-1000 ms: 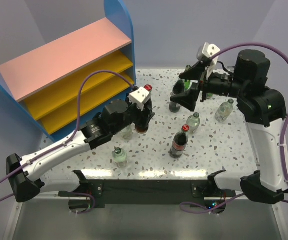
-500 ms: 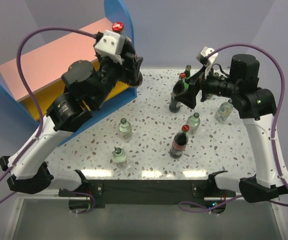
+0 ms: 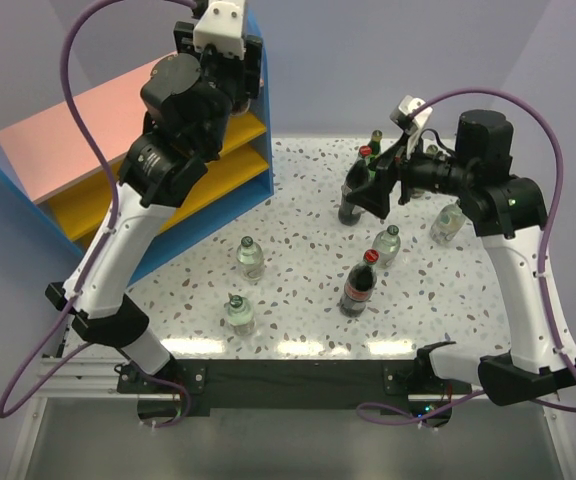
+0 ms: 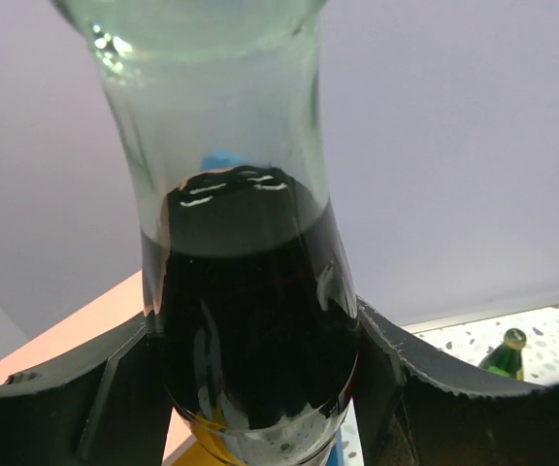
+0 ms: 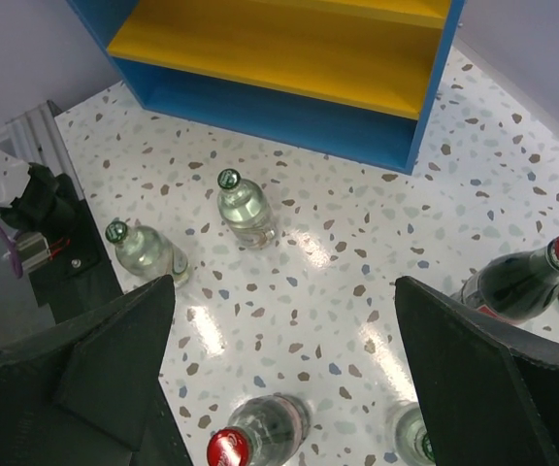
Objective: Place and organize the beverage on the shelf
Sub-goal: Place the drink on the shelf.
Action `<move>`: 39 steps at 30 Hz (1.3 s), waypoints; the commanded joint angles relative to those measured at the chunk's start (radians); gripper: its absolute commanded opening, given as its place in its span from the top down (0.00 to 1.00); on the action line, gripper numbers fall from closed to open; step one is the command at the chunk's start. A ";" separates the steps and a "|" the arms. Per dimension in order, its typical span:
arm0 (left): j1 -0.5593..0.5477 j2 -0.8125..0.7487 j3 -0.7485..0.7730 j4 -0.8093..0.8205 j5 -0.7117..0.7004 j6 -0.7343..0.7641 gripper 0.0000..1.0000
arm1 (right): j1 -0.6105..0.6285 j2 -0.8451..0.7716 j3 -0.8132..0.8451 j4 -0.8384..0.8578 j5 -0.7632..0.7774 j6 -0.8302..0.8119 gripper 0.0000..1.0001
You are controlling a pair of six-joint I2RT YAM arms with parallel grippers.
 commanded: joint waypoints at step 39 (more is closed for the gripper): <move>0.409 0.177 0.137 0.177 0.366 -0.266 0.87 | -0.004 -0.016 -0.063 0.077 -0.079 0.057 0.01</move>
